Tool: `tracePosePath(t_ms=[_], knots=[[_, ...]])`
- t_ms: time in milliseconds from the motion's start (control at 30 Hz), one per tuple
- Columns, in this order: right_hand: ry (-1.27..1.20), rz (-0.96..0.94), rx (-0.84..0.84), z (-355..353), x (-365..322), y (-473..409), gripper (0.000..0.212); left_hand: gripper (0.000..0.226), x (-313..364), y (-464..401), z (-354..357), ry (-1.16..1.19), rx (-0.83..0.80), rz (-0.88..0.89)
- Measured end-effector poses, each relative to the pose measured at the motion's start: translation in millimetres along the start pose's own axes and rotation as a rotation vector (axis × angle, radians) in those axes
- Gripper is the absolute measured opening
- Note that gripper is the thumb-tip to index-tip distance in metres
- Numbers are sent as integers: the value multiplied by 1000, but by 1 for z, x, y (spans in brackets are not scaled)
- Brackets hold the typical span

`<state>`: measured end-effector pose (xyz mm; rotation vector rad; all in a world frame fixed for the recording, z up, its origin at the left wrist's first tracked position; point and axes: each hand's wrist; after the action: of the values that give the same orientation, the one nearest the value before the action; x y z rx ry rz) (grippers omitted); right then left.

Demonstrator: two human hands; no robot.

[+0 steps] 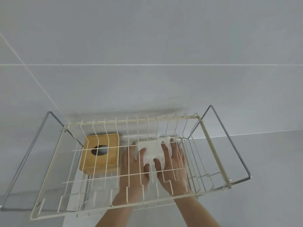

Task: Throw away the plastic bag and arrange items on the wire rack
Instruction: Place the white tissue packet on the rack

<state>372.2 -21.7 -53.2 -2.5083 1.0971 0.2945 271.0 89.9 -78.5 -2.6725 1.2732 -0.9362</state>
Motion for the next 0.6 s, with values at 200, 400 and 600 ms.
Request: tracePosePath(t_ms=[200,400,600], knots=[[86,-97,-239,38,13,9,62,58,-10,8,16,-230,-100,104],[51,-78,-329,37,18,5,62,57,-9,3,16,-250,-121,85],[80,-70,-353,37,17,6,63,59,-10,5,16,-269,-203,74]])
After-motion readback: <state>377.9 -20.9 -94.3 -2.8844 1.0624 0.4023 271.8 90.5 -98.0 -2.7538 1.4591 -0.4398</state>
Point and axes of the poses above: each hand's wrist, its own y-axis away from the middle knuckle, its own z-axis out of the palm, x = y × z, and after that the axes turned 3 degrees about x, right-handed
